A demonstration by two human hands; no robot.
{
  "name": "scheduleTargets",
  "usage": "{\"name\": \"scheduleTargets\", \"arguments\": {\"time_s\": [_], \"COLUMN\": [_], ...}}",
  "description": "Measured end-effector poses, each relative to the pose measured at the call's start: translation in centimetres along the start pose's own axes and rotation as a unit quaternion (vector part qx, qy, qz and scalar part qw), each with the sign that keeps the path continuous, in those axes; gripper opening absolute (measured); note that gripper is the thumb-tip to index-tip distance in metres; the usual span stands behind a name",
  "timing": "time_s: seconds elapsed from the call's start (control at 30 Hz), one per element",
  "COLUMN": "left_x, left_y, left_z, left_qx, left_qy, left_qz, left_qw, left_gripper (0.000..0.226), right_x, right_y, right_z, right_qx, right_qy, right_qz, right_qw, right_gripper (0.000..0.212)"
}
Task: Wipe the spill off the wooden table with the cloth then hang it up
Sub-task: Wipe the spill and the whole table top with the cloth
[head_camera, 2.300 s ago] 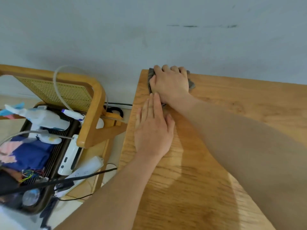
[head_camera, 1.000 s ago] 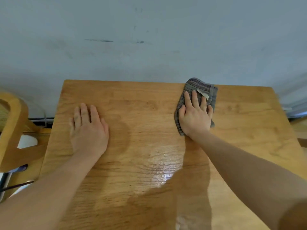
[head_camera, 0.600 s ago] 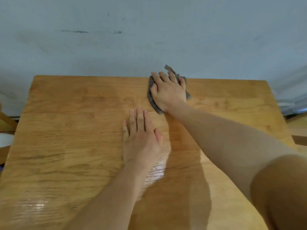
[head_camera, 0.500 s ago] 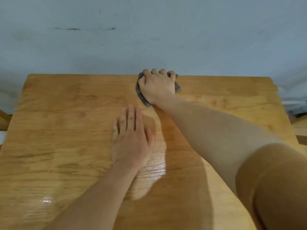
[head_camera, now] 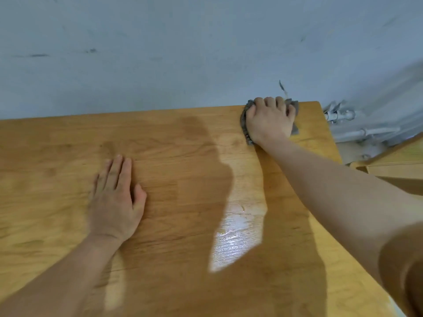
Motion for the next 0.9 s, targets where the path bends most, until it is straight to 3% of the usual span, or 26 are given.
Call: {"name": "scheduleTargets", "arguments": {"time_s": [0.17,0.3,0.47,0.67,0.9], "left_x": [-0.3,-0.2,0.3,2.1,5.1], "left_y": [0.1,0.1,-0.3,-0.5,-0.1], "left_z": [0.0,0.2,0.2,-0.1,-1.0], "left_qx": [-0.008,-0.004,-0.006,-0.022,-0.060], "left_qy": [-0.002,-0.007,-0.012,0.040,0.066], "left_qz": [-0.008,-0.004,-0.013,-0.009,-0.003], "left_qw": [1.000,1.000,1.000,0.999,0.996], "left_gripper": [0.068,0.067,0.066,0.067,0.065], "right_x": [-5.2,-2.7,4.8,5.0,5.1], "right_y": [-0.6,-0.1,0.8,0.5,0.7], "right_z": [3.5,2.3,-1.5,-0.8,2.7], "right_qx": [-0.031,-0.045,-0.012,-0.002,-0.028], "right_qy": [0.100,0.153,0.044,-0.017,0.003], "right_qz": [-0.027,-0.023,0.000,-0.016,-0.005], "right_qw": [0.994,0.987,0.999,1.000,1.000], "right_gripper": [0.052,0.053,0.055,0.057,0.058]}}
Point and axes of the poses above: each hand's wrist, its own z-axis away from the middle knuckle, its own y-axis out of the back of the hand, x = y × z, the point moved 2 cm from there along -z, towards the middle knuckle, and after that the axes turned 5 degrees about -y, right-handed, at the moved point
